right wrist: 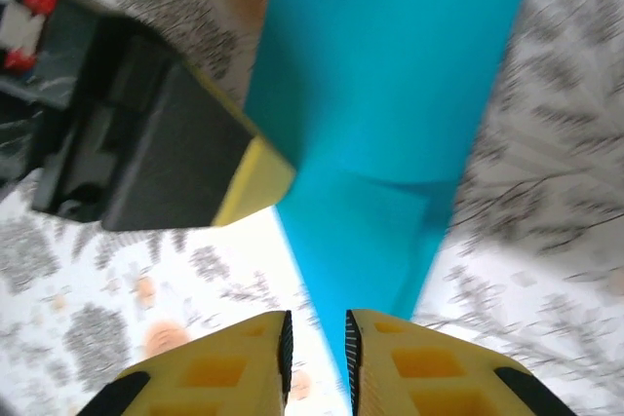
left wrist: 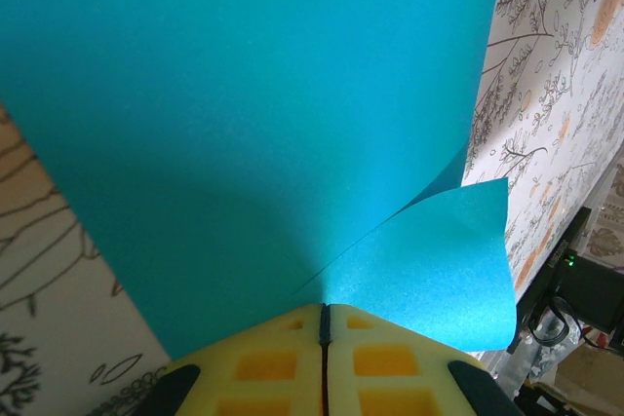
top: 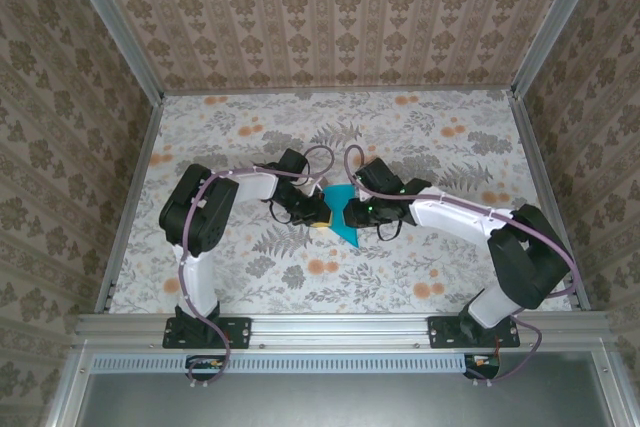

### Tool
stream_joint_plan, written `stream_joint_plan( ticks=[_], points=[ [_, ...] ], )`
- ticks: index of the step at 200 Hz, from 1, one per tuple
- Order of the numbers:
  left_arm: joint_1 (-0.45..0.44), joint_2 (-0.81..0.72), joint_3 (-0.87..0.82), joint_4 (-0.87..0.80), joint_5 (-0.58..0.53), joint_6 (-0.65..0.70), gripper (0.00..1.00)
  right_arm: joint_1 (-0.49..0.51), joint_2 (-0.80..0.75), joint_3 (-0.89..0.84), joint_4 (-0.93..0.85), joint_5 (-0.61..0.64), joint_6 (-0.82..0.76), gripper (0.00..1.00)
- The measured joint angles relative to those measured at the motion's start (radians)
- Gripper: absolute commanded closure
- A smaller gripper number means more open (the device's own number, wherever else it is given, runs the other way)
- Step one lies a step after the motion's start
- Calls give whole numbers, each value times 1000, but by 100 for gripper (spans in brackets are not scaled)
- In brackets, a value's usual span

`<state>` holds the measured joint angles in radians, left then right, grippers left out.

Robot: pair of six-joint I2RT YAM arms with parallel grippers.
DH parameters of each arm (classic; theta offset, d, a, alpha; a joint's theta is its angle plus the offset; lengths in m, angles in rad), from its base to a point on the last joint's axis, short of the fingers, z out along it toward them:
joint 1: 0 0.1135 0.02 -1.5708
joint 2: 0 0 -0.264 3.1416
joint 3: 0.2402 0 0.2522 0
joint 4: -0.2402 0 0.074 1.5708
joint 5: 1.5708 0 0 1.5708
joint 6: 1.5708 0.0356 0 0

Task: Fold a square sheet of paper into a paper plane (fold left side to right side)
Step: Third fold the triangle at the center of the table.

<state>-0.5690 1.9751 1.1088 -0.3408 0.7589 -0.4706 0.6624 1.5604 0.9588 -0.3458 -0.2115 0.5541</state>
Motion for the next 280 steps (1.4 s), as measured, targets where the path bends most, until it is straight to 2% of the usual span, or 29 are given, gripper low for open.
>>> stream_joint_plan(
  ticks=[41, 83, 280],
  points=[
    [0, 1, 3, -3, 0, 0, 93, 63, 93, 28, 13, -32, 141, 83],
    [0, 2, 6, -10, -4, 0, 93, 71, 161, 51, 14, -20, 209, 85],
    [-2, 3, 18, -27, -16, 5, 93, 71, 227, 67, 8, 6, 293, 89]
  ],
)
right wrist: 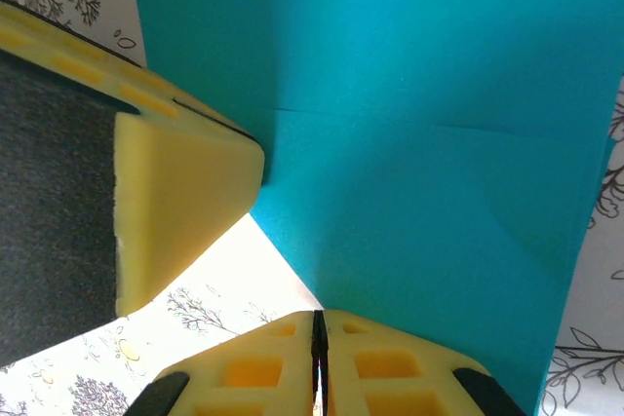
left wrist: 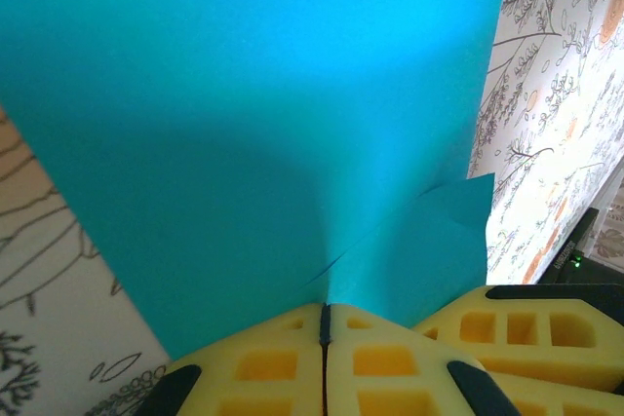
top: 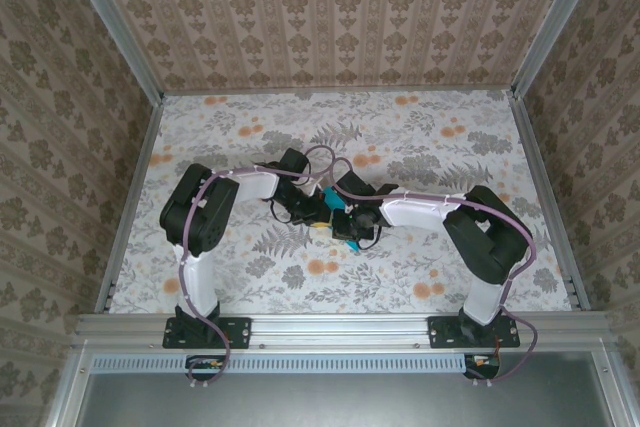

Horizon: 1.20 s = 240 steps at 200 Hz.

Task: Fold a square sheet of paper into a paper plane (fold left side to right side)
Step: Third fold the triangle at the center of the table.

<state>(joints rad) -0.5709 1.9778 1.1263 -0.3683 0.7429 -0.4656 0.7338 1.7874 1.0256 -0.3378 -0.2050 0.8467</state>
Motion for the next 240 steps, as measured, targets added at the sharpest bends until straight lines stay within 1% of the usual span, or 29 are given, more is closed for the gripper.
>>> stream_joint_plan(
  ticks=[83, 240],
  points=[
    [-4, 6, 14, -22, -7, 16, 93, -3, 0, -19, 1, 10, 47, 90],
    [-5, 32, 55, -63, -6, 26, 94, -6, -50, -65, -40, 37, 48, 90]
  ],
)
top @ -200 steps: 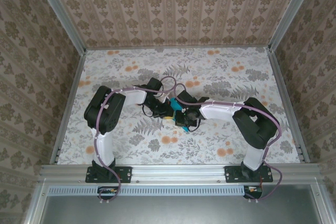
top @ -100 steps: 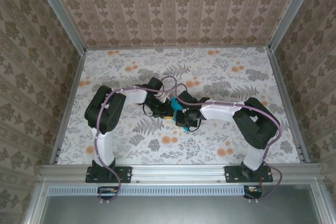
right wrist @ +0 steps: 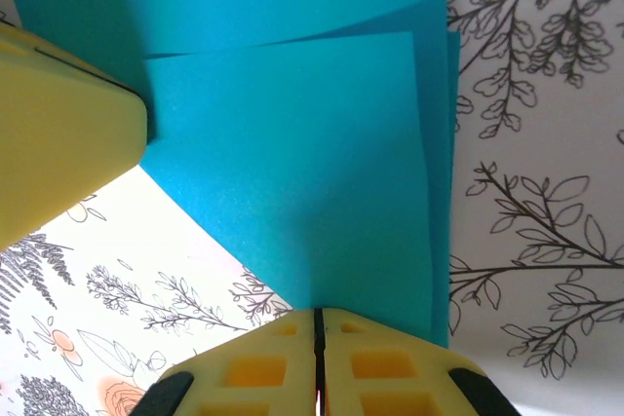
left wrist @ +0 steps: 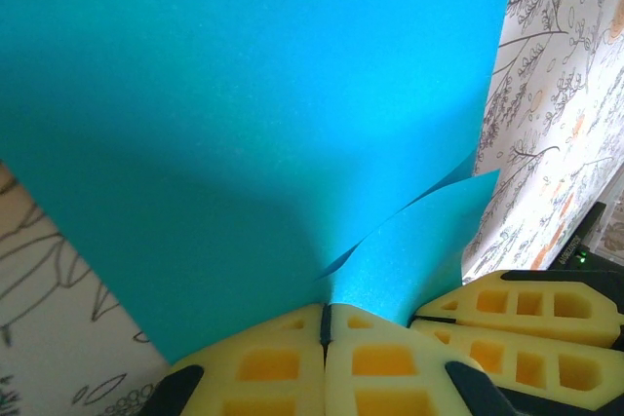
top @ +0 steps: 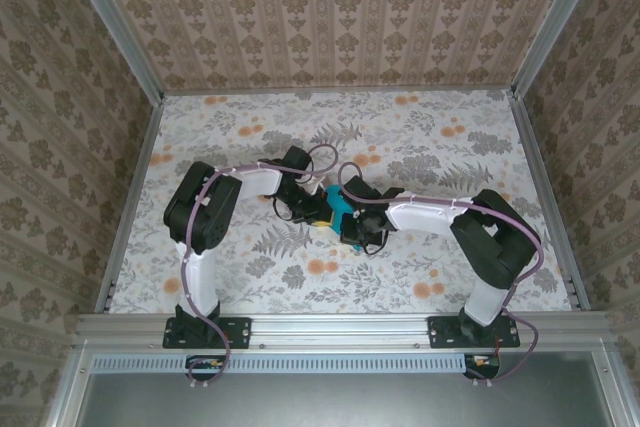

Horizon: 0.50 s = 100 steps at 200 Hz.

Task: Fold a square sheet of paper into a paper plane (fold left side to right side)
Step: Third fold the triangle at the center of the table.

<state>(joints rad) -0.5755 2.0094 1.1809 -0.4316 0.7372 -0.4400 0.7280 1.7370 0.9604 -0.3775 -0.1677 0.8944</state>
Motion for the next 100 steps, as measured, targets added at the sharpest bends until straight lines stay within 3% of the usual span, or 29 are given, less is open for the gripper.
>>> stream_joint_plan(
  ticks=[100],
  points=[
    [0, 3, 6, -11, -1, 11, 94, -2, -66, -80, 8, 3, 6, 90]
  ],
)
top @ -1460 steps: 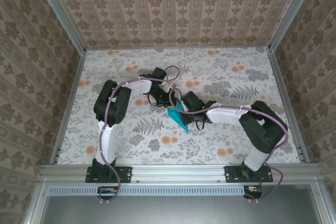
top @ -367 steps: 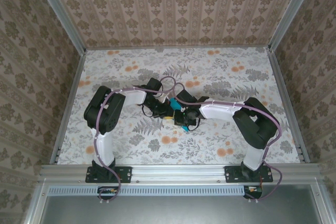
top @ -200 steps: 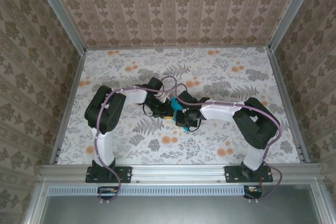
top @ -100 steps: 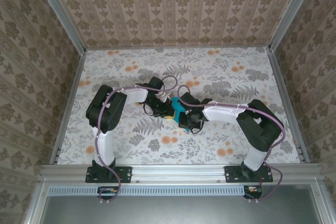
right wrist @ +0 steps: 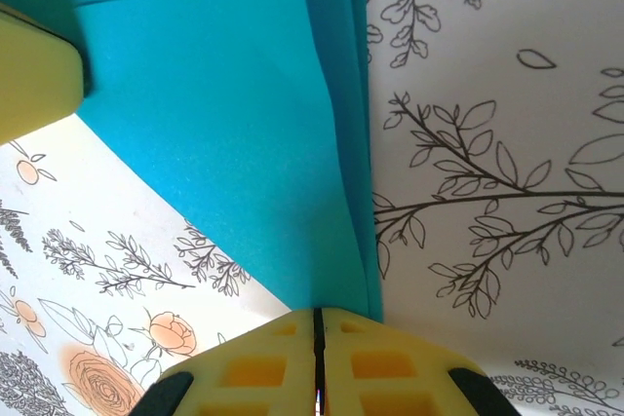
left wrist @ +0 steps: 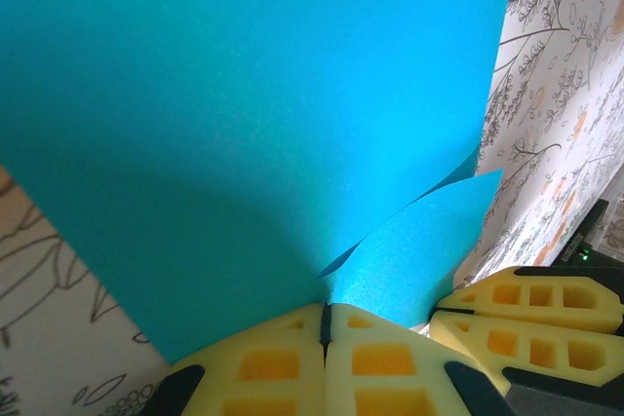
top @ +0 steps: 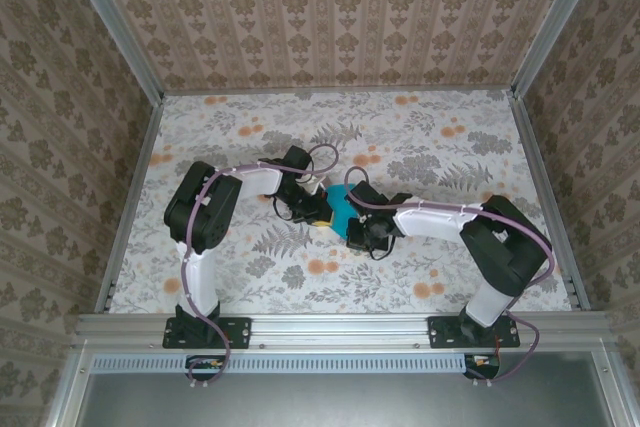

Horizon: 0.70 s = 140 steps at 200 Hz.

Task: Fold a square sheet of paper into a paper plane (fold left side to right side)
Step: Third fold the triangle at the center of the table.

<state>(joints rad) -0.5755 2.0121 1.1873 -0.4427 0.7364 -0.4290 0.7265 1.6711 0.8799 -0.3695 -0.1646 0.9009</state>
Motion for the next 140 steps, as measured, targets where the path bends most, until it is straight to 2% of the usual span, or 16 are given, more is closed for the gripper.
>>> stream_joint_plan(
  ticks=[88, 140],
  points=[
    [0, 2, 5, -7, -1, 4, 94, -8, -66, -73, 10, -2, 19, 90],
    [0, 2, 6, -7, -1, 4, 94, -22, -155, -79, -77, -10, 6, 89]
  ],
)
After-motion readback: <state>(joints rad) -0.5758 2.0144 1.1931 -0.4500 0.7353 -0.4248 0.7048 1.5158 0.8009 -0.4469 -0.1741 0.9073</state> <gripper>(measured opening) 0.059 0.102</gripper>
